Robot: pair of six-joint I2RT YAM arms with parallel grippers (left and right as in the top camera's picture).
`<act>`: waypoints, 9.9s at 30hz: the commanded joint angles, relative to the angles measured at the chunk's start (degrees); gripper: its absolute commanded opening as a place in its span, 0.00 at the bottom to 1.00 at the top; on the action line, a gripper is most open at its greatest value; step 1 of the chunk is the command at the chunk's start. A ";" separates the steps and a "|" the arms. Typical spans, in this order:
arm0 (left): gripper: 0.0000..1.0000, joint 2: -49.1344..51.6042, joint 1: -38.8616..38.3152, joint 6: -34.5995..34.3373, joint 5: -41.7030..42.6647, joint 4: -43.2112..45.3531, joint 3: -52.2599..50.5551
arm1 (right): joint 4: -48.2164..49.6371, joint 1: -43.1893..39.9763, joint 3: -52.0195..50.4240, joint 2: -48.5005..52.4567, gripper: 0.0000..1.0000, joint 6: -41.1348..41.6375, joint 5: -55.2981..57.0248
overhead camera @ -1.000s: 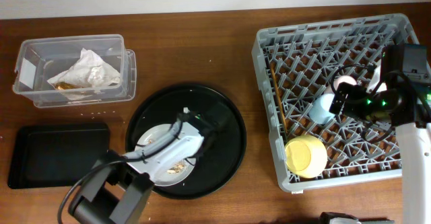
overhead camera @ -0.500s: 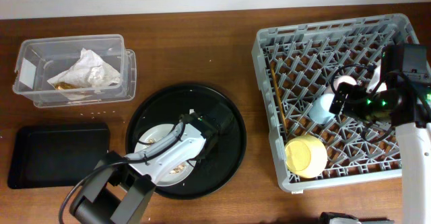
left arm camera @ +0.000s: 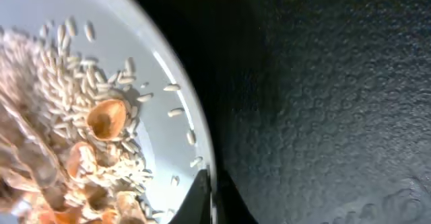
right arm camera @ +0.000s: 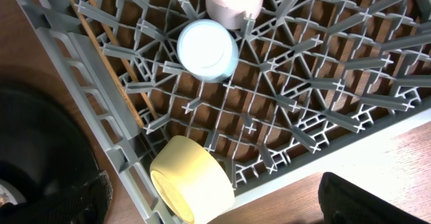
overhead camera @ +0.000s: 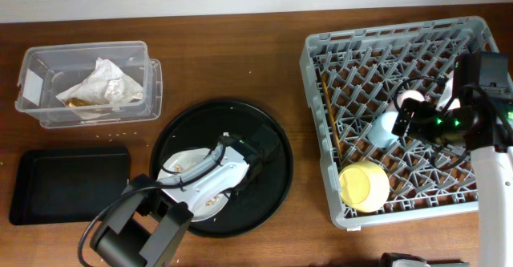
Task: Sort waste into correct bins and load items into the dishwasher rack
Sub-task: 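Lift the plate and carry it over the flat black tray, then tilt the plate to dump the food scraps onto the black tray, then carry the empty plate back onto the round black tray, then release the plate and withdraw the left gripper, then swing the right gripper from the rack down onto the white plate rim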
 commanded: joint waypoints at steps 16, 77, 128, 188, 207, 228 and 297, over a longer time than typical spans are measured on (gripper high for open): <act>0.01 1.57 0.33 -1.22 -2.19 -13.33 6.58 | 0.02 -0.42 0.83 0.15 0.99 0.28 0.70; 0.01 -6.43 68.04 23.15 34.01 -17.03 25.27 | 0.02 -0.42 0.83 0.15 0.99 0.28 0.70; 0.01 -6.43 102.49 54.55 83.65 -31.32 18.10 | 0.02 -0.42 0.83 0.15 0.99 0.28 0.70; 0.99 -17.70 11.63 19.74 12.98 -22.08 20.37 | 0.02 -0.42 0.83 0.15 0.99 0.28 0.70; 0.99 -24.79 39.28 14.21 -2.78 -38.34 27.12 | 0.00 -0.42 0.83 0.15 0.99 0.28 0.70; 0.99 -24.81 51.65 6.49 -2.34 -44.26 27.12 | 4.74 0.81 0.76 0.26 0.99 2.19 -38.14; 0.99 -24.79 62.90 5.77 3.93 -43.06 27.12 | 41.68 53.75 -12.00 37.68 0.46 23.21 -3.06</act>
